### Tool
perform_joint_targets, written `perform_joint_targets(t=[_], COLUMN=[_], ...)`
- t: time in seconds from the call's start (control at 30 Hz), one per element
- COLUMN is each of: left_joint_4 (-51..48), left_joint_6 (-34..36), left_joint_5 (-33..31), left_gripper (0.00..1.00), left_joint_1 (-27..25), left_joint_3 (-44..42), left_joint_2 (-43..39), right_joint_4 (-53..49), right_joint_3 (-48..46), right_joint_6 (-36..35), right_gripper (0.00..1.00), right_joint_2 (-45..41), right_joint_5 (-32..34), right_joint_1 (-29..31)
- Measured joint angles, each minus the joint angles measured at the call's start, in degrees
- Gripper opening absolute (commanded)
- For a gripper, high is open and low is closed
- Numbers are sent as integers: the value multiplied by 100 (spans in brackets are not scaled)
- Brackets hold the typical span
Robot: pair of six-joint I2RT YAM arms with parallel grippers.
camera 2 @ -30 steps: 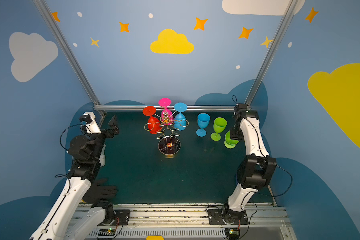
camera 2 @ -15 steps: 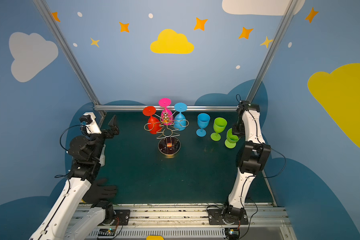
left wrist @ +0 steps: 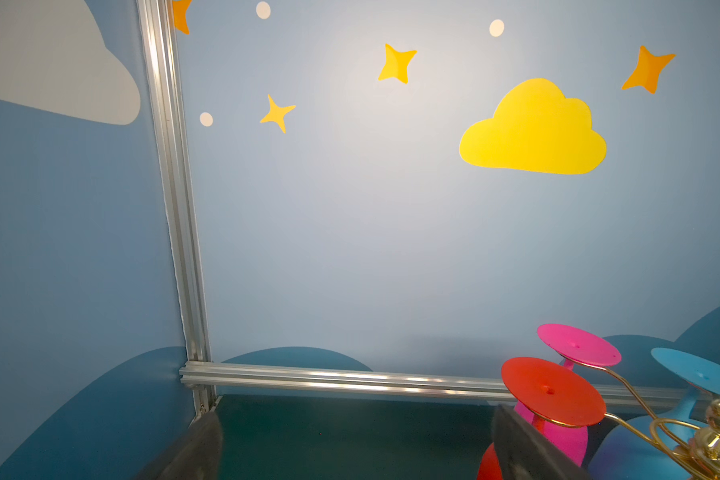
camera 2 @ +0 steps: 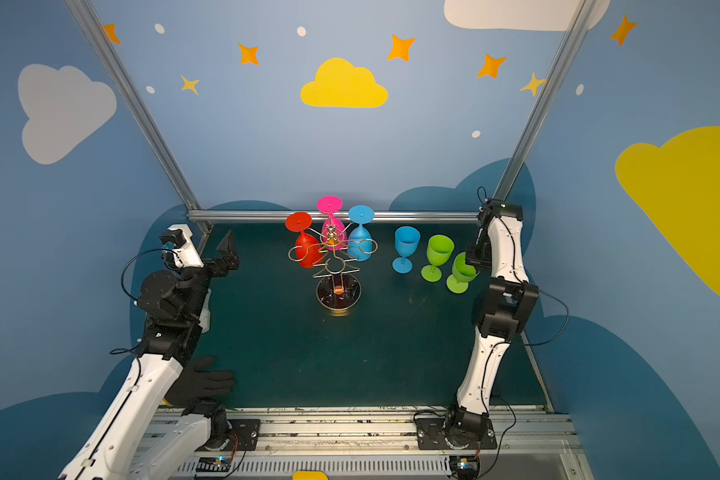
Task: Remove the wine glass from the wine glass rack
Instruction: 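Lower the lime-green glass upright onto the table with the right gripper, then open the right gripper and lift it back from the standing glass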
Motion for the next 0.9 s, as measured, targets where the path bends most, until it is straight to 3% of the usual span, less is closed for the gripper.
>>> perform_joint_targets(t=[0.43, 0.9], left_joint_4=[-24, -24], left_joint_6=[-24, -101], left_joint_5=[4, 2], left_gripper=[100, 100], left_joint_1=[61, 122], left_joint_3=[0, 0], left_joint_2=[74, 74], right_joint_4=[-70, 133], right_joint_3=[267, 315], right_joint_6=[15, 140], right_gripper=[38, 51], right_joint_2=[103, -485], right_joint_5=[-313, -374], right_joint_1=[-11, -74])
